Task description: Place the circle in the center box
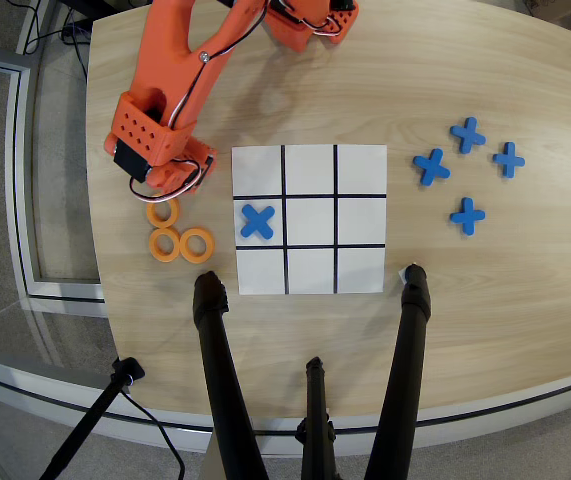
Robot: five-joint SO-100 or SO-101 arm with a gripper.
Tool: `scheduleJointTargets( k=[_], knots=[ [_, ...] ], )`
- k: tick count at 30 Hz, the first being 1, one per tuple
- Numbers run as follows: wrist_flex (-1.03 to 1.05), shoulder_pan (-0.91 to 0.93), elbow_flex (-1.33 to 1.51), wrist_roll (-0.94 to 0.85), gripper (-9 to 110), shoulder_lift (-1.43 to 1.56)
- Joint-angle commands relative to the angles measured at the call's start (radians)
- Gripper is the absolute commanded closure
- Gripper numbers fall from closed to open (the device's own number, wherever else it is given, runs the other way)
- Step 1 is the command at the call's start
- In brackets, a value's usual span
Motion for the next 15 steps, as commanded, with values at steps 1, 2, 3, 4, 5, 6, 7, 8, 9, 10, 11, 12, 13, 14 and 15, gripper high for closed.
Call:
scheduleJointTargets(
  k=[1,2,3,4,5,6,7,8,9,10,11,12,13,14,15],
  knots=[
    [0.003,0.012,0.028,-0.012,100,0.049],
    [0.002,0.012,0.034,-0.012,101,0.054],
    [0.002,0.012,0.037,-0.012,101,0.057],
    [0.002,0.012,0.041,-0.012,101,0.060],
    [0.002,0.012,0.046,-0.009,101,0.063],
    [0.000,0.012,0.048,-0.009,101,0.066],
    [0.000,0.012,0.049,-0.005,101,0.066],
    [-0.003,0.011,0.049,-0.002,101,0.069],
    [-0.008,0.011,0.052,0.005,102,0.072],
    [-0.011,0.011,0.052,0.014,102,0.075],
    [-0.018,0.011,0.051,0.026,102,0.078],
    [-0.026,0.011,0.048,0.034,102,0.081],
    [-0.029,0.011,0.038,0.040,102,0.084],
    [-0.029,0.012,0.028,0.046,102,0.091],
    [-0.029,0.014,0.014,0.052,102,0.100]
  ],
)
